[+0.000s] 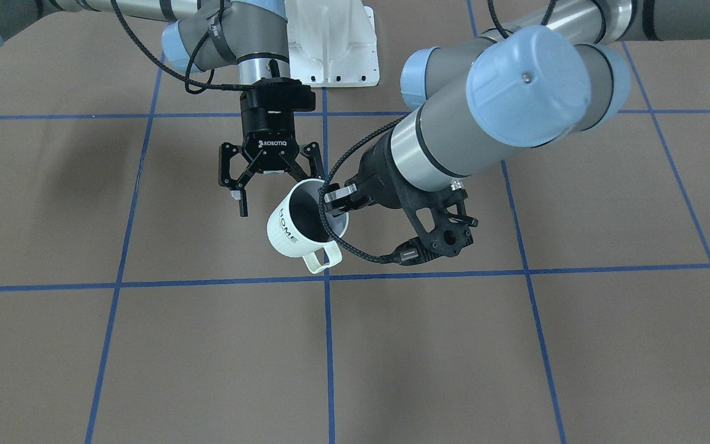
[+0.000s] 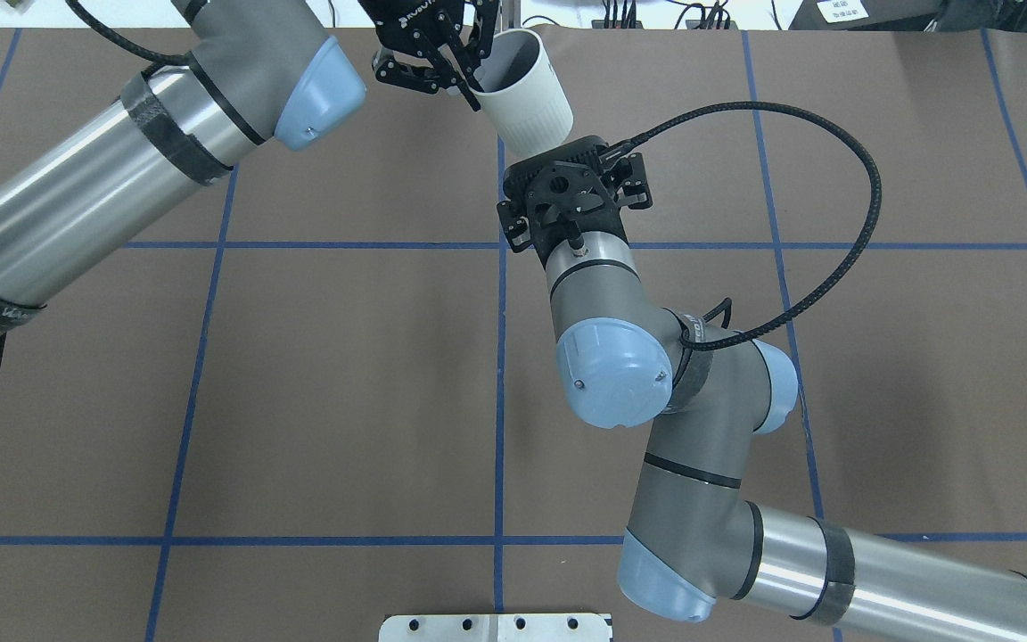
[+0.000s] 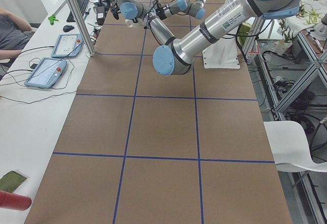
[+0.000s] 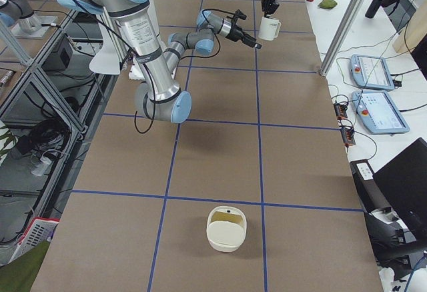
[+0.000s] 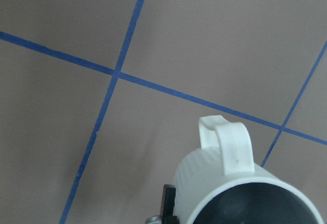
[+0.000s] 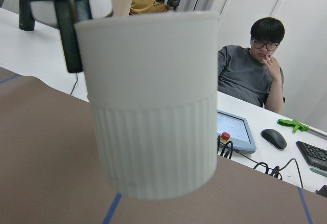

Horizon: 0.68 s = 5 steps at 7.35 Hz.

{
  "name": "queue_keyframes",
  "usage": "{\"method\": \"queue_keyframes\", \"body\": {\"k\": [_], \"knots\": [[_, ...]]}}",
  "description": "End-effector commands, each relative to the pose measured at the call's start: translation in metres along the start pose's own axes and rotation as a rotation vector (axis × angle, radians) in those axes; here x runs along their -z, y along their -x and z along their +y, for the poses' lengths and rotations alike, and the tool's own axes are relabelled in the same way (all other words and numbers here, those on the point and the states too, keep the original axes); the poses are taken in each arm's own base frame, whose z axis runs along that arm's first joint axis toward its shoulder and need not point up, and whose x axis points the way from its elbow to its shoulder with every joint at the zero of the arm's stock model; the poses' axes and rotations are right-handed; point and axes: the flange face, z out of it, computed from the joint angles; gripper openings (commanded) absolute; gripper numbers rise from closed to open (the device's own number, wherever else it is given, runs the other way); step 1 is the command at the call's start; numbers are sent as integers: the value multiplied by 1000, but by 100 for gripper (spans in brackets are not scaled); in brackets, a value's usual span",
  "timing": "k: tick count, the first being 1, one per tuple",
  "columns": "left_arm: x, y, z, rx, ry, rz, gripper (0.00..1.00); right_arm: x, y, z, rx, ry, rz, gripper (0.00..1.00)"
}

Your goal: Left arm hands cup to right arm to dump lemon

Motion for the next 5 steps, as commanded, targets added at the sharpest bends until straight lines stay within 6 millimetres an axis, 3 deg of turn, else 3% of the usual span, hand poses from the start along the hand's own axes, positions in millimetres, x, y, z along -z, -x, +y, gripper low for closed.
{"method": "queue_keyframes", "body": {"k": [1,2,3,4,5], "knots": [[26,32,-43,59,-59,-3,0,3,-18,-21,-18,56,-47,100],[50,46,-66,85,-112,2,0,2,-32,-31,-6,104,-44,100],[56,76,-90,70,-141,-19,0,-6,-60,-49,-16,177,-59,100],[70,116,-117,71,-176,-38,0,-17,-99,-58,-37,289,-87,100],[81,145,-135,68,-195,-50,0,-32,-148,-49,-70,413,-122,100]]}}
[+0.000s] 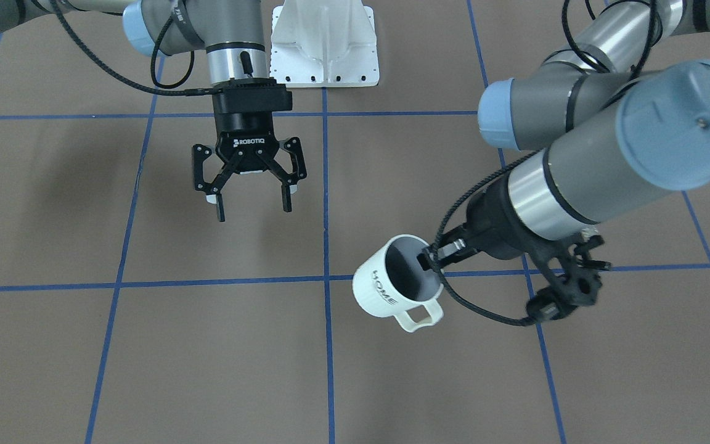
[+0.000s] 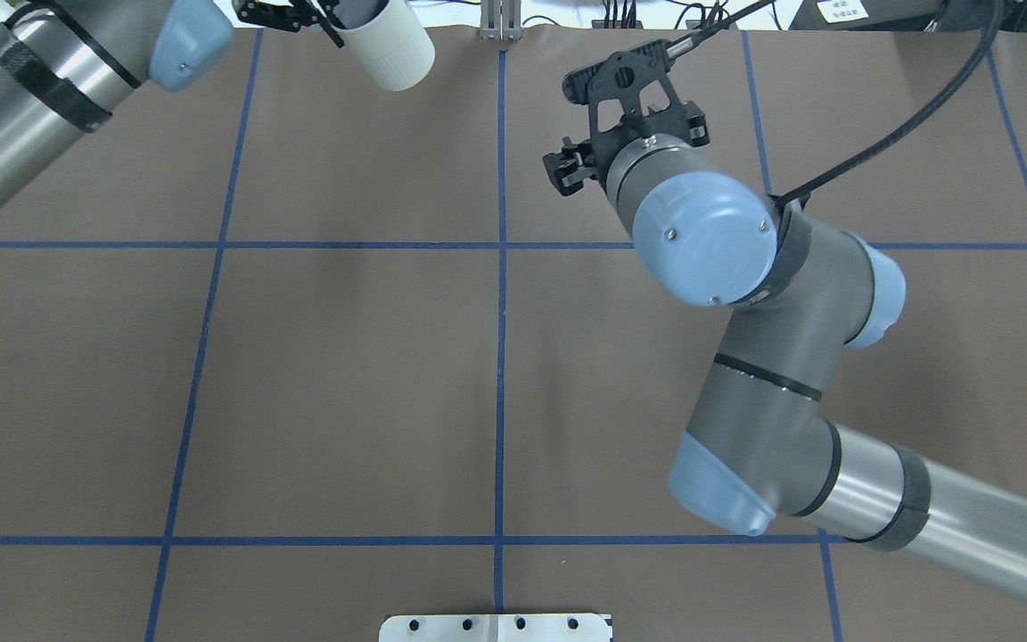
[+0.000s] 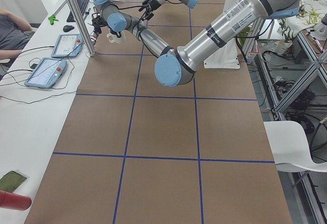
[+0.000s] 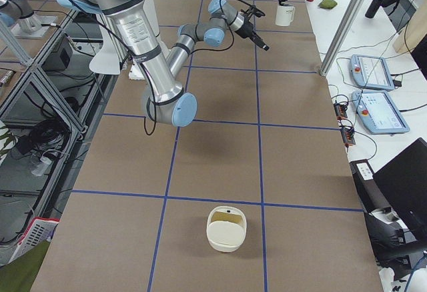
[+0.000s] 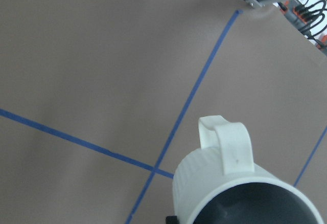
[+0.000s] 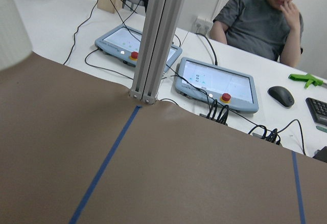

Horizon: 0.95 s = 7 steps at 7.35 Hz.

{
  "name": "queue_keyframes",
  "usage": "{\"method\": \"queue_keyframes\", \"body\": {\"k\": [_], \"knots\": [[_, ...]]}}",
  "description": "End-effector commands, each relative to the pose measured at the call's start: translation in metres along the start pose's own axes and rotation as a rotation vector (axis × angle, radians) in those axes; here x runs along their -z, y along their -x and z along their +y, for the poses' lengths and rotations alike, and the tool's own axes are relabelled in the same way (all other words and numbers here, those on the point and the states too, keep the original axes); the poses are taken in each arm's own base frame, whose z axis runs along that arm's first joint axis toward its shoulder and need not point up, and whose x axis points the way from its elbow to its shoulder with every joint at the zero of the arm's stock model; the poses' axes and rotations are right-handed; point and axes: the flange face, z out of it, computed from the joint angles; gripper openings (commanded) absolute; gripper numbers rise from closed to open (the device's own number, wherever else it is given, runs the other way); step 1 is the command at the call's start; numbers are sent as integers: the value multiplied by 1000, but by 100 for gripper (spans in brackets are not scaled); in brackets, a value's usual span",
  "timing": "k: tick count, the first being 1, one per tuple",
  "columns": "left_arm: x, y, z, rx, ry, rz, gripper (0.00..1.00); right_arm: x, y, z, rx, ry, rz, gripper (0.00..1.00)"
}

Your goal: Left arm hands cup to right arm to dump lemon

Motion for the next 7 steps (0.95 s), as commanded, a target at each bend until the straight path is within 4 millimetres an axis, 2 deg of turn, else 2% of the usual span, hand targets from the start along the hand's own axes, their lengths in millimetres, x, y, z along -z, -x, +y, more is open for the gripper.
{"method": "queue_keyframes", "body": {"k": [1,2,3,4,6,7], "knots": [[12,63,-45,9,-71,-35,0,-20,-107,4,-74,279,-62,100],[0,90,-57,32,-128,-76,0,-25,-143,4,-123,399,-45,100],[-15,126,-68,19,-136,-118,0,-28,-173,5,-99,504,-34,100],[-24,175,-77,-15,-141,-162,0,-34,-200,19,-16,588,-39,100],[-28,273,-71,-167,-148,-281,0,-45,-272,23,-36,692,-123,100],[-19,302,-57,-203,-104,-341,0,-46,-305,37,-49,729,-143,100]]}}
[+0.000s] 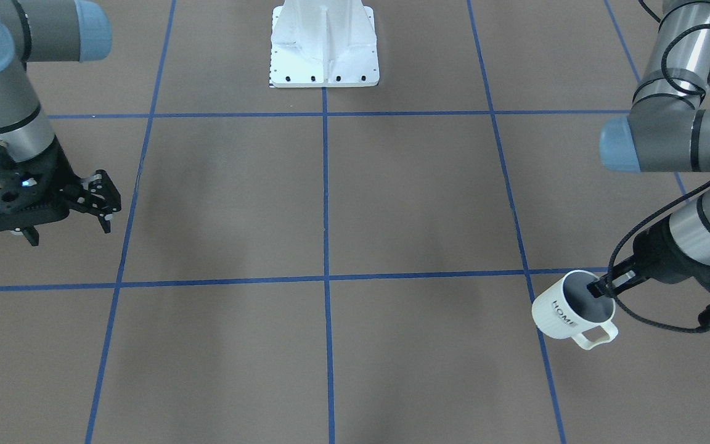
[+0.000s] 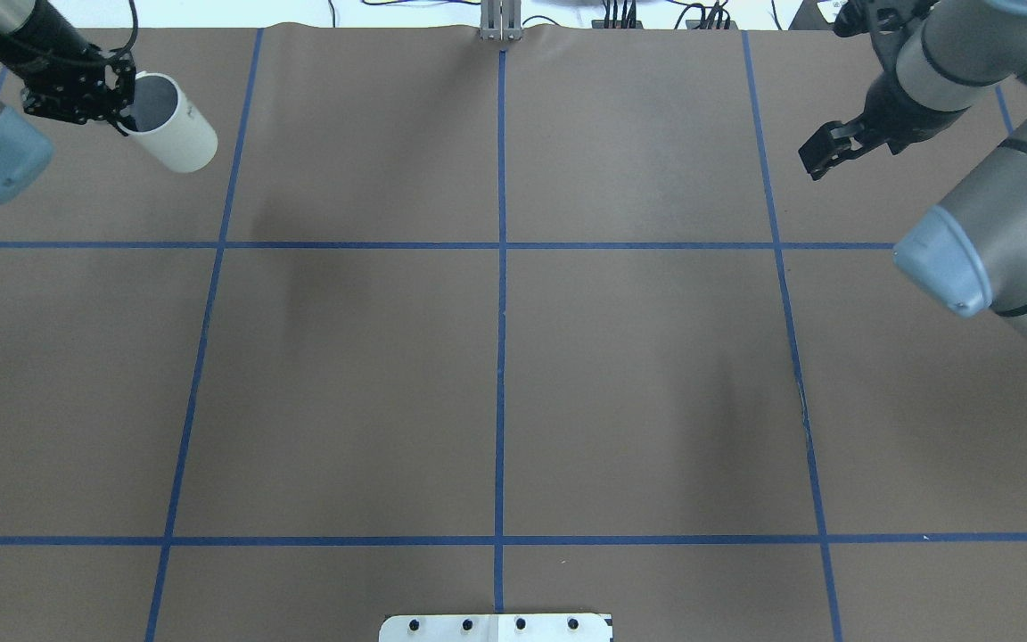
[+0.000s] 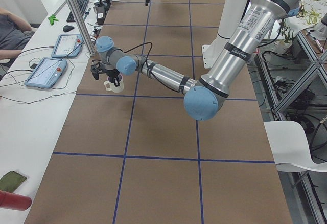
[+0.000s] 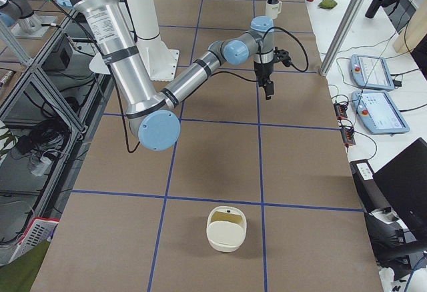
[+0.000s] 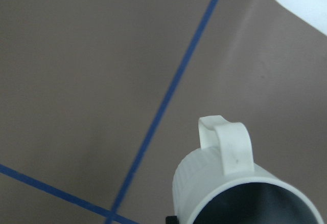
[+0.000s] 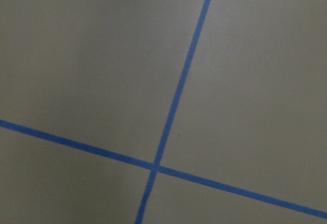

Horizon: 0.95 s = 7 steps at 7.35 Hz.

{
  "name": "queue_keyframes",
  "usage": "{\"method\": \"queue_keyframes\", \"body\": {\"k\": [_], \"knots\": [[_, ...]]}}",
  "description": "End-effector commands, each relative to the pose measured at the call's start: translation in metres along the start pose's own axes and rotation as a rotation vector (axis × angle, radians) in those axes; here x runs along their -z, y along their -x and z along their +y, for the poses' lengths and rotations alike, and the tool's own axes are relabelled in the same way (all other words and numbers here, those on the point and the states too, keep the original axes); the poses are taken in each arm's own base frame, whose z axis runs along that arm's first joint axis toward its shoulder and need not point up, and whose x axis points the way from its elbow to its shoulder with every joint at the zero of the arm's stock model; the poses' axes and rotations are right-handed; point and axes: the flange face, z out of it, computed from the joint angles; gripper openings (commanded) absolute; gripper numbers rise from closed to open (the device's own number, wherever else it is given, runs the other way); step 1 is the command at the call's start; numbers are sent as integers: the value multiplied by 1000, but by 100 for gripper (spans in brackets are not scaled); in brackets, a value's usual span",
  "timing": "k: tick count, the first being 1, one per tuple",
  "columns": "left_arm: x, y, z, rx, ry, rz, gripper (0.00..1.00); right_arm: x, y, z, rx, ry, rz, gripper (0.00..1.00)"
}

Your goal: Left arm hands cup to right arm to dump lemon

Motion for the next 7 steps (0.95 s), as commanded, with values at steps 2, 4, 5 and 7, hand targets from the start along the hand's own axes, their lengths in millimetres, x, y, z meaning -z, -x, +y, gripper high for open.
{"method": "queue_keyframes", "body": {"k": [2,4,5,7], "knots": [[1,75,50,-83,106,-142,0,-25,-92,39,35,107,-45,100],[-11,122,72,-104,133,-161,0,-28,-120,61,15,122,-43,100],[-19,141,77,-95,139,-163,0,-27,-129,65,-2,124,-38,100],[-33,171,86,-87,140,-160,0,-28,-145,90,-28,136,-24,100]]}}
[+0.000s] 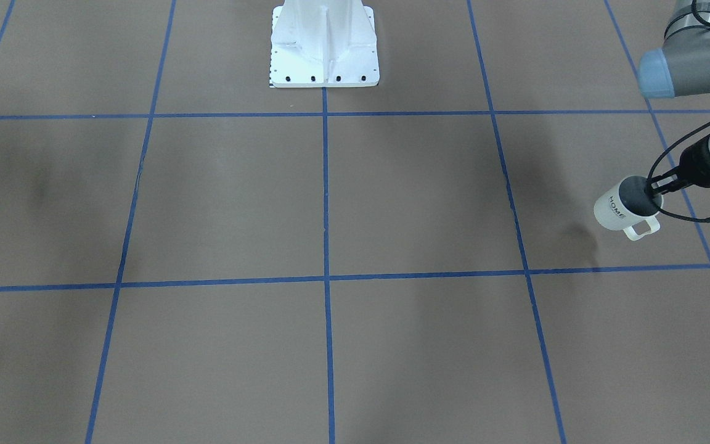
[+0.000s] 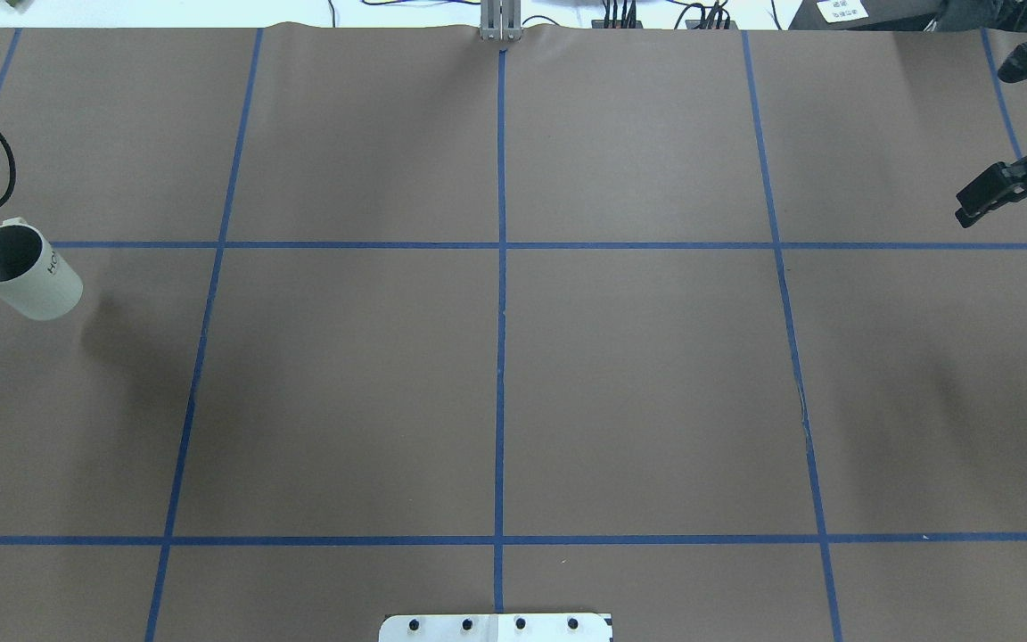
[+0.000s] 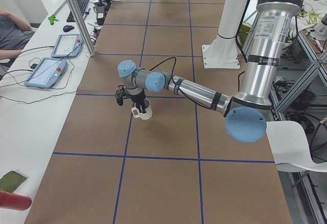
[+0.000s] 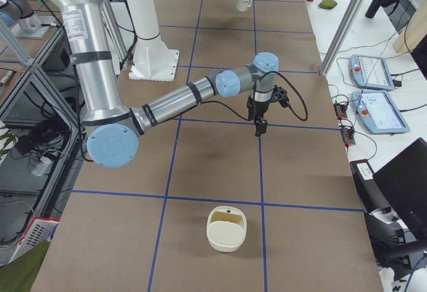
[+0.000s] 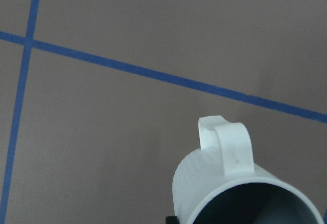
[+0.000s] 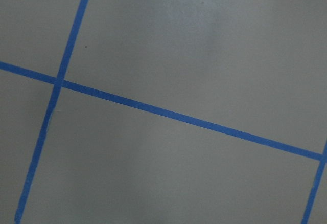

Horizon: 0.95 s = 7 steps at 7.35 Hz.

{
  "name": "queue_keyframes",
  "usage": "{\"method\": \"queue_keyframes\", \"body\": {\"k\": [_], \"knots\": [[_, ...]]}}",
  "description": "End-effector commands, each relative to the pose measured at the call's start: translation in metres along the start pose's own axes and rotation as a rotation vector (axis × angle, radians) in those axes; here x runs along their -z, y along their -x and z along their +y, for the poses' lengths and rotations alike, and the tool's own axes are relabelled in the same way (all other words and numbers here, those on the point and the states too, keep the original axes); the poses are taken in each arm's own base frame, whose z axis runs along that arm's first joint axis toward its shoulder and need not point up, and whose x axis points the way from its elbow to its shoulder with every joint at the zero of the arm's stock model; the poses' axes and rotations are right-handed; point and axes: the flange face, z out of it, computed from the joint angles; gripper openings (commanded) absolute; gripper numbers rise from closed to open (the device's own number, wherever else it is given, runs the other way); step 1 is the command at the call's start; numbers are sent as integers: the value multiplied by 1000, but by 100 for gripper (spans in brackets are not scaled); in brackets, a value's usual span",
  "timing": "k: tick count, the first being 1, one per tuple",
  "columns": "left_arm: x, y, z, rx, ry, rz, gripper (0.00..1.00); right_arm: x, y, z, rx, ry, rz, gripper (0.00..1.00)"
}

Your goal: Left arm hands cup to right arm to dump lemon

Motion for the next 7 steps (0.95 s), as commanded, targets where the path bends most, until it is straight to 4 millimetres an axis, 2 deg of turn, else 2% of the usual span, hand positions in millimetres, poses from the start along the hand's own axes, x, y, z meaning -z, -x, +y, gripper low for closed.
{"method": "queue_keyframes", "body": {"k": [1,3,4,5,6,7], "knots": [[-17,21,6,9,7,2,0,0,-18,17,-32,3,10,100],[-18,19,6,74,7,5,0,1,-21,16,-33,-1,16,100],[-20,20,6,76,10,3,15,4,-19,15,-40,-9,17,100],[-24,17,7,67,16,-2,73,0,-23,18,-47,-2,23,100],[-29,18,11,48,8,4,100,-1,-24,21,-50,2,22,100],[-34,29,16,23,-13,21,100,-4,-27,26,-55,10,22,100]]}}
